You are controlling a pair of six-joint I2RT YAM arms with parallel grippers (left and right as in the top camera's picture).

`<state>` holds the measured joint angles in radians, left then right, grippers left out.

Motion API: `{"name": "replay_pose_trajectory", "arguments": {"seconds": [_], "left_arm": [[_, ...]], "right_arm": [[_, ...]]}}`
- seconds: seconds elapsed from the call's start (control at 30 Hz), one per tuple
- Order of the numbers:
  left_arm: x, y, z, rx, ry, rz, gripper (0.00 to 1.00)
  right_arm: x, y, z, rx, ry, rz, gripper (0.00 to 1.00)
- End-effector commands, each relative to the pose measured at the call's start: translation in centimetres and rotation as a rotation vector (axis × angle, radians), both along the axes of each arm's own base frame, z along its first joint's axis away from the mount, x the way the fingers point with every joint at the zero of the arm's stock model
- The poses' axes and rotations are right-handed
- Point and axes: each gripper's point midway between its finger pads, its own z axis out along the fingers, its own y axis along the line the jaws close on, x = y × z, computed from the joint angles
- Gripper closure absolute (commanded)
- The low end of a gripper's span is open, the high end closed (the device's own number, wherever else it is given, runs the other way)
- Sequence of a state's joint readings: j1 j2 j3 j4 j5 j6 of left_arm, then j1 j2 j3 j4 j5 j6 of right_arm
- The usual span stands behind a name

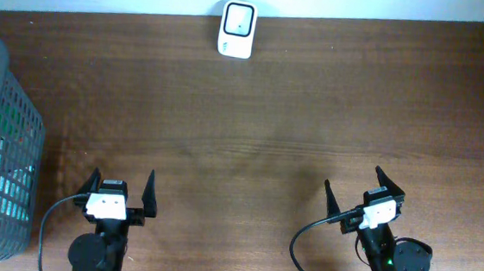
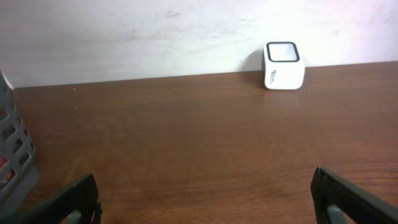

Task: Scan the item barcode

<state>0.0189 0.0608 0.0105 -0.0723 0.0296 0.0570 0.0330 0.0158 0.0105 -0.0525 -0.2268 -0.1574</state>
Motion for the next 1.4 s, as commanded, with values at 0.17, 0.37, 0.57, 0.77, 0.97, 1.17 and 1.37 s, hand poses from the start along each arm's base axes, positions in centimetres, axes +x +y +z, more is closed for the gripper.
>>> {"name": "replay_pose_trajectory", "arguments": {"seconds": [0.17, 0.37, 0.57, 0.77, 0.97, 1.17, 1.37], "left_arm": [[0.0, -0.7, -0.3, -0.001, 0.011, -0.04, 0.01], [-0.3, -1.5, 1.7, -0.006, -0.021, -0.088, 0.01], [-1.0, -1.5, 4.8, -0.006, -0.015, -0.087, 0.01], [-0.3, -1.8, 6.9, -0.01, 0.027, -0.103, 0.01], [1.4, -2.6, 9.7, -0.025, 0.123, -0.147, 0.01], [3.1, -2.5, 13.0, -0.036, 0.254, -0.145, 0.01], [5.0, -2.8, 15.8, -0.061, 0.475, -0.156, 0.01]], "right_arm": [[-0.1, 0.2, 0.0, 0.004, -0.003, 0.007, 0.02], [-0.1, 0.2, 0.0, 0.004, -0.003, 0.008, 0.02], [-0.1, 0.2, 0.0, 0.004, -0.003, 0.008, 0.02], [-0.1, 0.2, 0.0, 0.004, -0.003, 0.007, 0.02], [-0.1, 0.2, 0.0, 0.004, -0.003, 0.008, 0.01], [-0.1, 0.2, 0.0, 0.004, -0.003, 0.008, 0.02], [-0.1, 0.2, 0.0, 0.004, -0.003, 0.008, 0.01]]}}
